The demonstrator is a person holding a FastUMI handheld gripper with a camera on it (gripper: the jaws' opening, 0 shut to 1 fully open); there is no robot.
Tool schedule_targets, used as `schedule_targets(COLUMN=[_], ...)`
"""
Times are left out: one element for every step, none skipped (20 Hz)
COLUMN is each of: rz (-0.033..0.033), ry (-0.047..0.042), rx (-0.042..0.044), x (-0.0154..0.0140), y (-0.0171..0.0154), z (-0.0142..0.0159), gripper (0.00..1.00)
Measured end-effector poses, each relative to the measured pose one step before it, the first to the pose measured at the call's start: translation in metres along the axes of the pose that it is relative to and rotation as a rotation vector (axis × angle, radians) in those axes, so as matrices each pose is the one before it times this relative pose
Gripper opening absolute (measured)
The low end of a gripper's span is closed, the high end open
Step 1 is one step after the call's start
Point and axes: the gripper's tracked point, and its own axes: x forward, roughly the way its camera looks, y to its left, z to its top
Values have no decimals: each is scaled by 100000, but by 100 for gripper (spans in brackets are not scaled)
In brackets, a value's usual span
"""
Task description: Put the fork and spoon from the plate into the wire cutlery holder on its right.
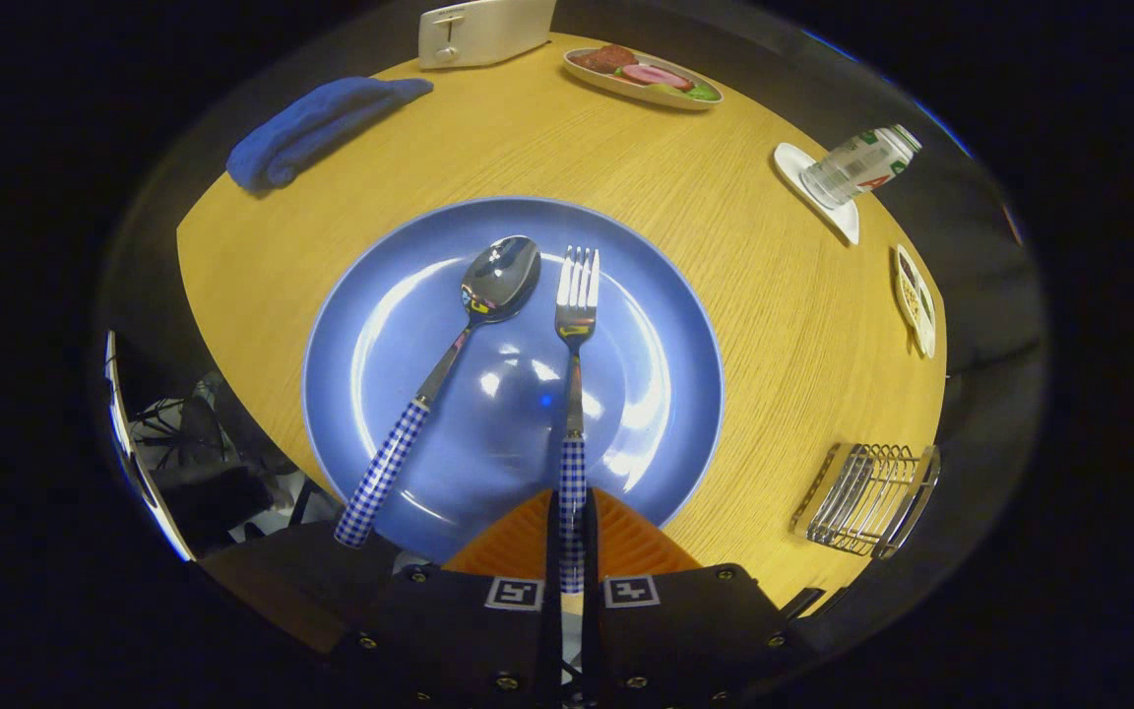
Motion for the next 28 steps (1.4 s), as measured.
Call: schedule_targets(rz=[215,-199,-264,-472,-280,-94,-886,-581,276,497,-700,-1155,-2412,-1897,-1673,-1899,-839,-542,-547,-186,-82,85,87,-183,-1142,-934,228,-337], ry=[1940,998,-1102,-793,-635,-468,201,443,574,915,1528,1376,1445,2052,2037,1564,1454,2062,3046,3054,2722,2417,2193,2279,3669,2722,1696,1022], rx=[-865,-1124,155,-20,-541,-1140,-932,-170,423,1568,773,964,1161,1203,1337,1258,1290,823,293,175,503,226,58,-91,-1853,-1964,-1206,-1590], x=[-218,-525,-670,-838,-974,-1007,-1065,-912,-996,-1020,-1113,-862,-943,-598,-604,-326,-179,-18,-68,-85,254,464,390,488,398,311,237,425], y=[-172,-304,-340,-238,-469,-441,-713,-674,-647,-542,-1009,-1263,-1608,-1571,-1640,-1573,-1395,-1109,-977,-832,-762,-673,-554,-464,-464,-429,-286,-353], z=[-137,-6,344,224,195,-54,-216,-473,-587,-833,-1042,-1057,-1066,-1233,-1125,-1014,-939,-1049,-1234,-1228,-775,-582,-289,-294,-251,-72,187,327], gripper=[8,8,8,8,8,8,8,8,8,8,8,8,8,8,8,8,8,8,8,8,8,8,8,8,8,8,8,8])
